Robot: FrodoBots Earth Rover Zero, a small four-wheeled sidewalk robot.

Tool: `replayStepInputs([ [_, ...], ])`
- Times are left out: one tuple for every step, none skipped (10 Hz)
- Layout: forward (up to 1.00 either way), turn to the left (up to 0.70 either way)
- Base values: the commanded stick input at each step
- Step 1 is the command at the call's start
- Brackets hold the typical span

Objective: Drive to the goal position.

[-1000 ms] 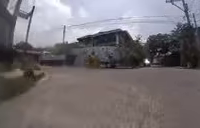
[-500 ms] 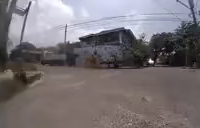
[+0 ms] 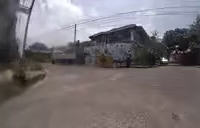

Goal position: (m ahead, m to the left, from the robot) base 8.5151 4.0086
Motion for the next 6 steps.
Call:
replayStepInputs([
  [1.0,0.35],
  [1.0,0.35],
  [1.0,0.35],
  [1.0,0.34],
  [1.0,0.29],
  [1.0,0.14],
])
